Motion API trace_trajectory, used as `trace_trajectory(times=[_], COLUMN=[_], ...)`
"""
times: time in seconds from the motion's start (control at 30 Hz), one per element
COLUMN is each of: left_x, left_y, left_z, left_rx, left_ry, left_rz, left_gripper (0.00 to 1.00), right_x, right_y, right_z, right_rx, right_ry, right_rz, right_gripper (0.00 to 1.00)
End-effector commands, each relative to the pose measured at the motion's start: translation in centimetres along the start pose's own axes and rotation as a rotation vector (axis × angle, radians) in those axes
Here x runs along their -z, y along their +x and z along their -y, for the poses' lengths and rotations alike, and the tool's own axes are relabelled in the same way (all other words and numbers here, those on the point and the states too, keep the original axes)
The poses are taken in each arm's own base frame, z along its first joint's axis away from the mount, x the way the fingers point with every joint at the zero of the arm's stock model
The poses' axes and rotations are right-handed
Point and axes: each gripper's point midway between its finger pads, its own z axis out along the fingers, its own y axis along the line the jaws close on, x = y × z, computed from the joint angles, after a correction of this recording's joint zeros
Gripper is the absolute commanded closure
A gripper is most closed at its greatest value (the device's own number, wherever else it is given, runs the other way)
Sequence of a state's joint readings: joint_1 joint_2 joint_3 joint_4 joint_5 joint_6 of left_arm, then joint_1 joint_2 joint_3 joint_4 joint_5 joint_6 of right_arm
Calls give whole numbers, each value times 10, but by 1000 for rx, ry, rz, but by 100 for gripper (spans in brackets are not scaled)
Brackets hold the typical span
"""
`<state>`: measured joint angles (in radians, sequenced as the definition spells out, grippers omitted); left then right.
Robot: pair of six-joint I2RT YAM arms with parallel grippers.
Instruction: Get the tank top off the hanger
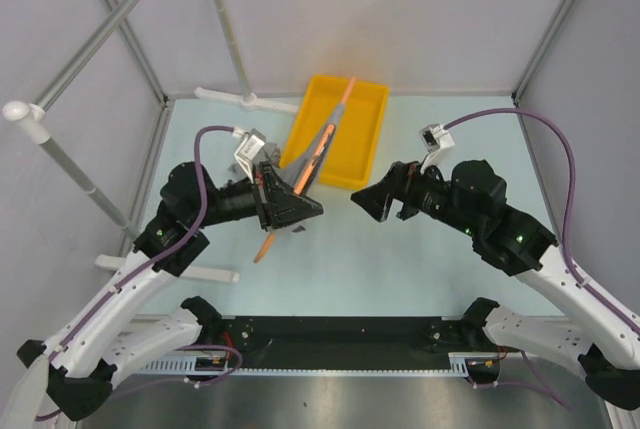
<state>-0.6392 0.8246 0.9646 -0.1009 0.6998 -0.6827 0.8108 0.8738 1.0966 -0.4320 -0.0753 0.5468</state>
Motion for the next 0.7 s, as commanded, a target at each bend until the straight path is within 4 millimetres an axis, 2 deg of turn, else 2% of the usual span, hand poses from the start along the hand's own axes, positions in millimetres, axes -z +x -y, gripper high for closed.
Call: trace_trajectory(times=[0.0, 0.03, 0.1, 0.13, 0.23, 0.4, 0.57, 0.67], left_x=[-11, -12, -14, -15, -17, -24, -32, -36], left_y=[2, 4, 6, 7, 11, 23, 31, 28], left_z=[15, 14, 16, 14, 12, 15, 20, 30], left_rx=[-30, -26, -18, -11, 1, 20, 29, 13], left_ry=[55, 53, 53, 41, 34, 47, 64, 96], left_rz=[31, 27, 28, 32, 27, -10, -43, -35], left_gripper=[100, 100, 100, 100, 100, 100, 100, 100], right_x=[3, 5, 5, 7, 6, 0, -2, -8], right_y=[-40, -50, -45, -50, -43, -36, -34, -28], right_z=[-49, -59, -69, -76, -86, -86, -94, -92], right_rx=[-165, -179, -211, -215, -220, -253, -290, -303], right_ry=[-217, -275, -349, -393, -454, -451, -479, -461], right_rz=[166, 209, 204, 228, 213, 214, 224, 214], right_gripper=[4, 8, 14, 18, 24, 26, 32, 37])
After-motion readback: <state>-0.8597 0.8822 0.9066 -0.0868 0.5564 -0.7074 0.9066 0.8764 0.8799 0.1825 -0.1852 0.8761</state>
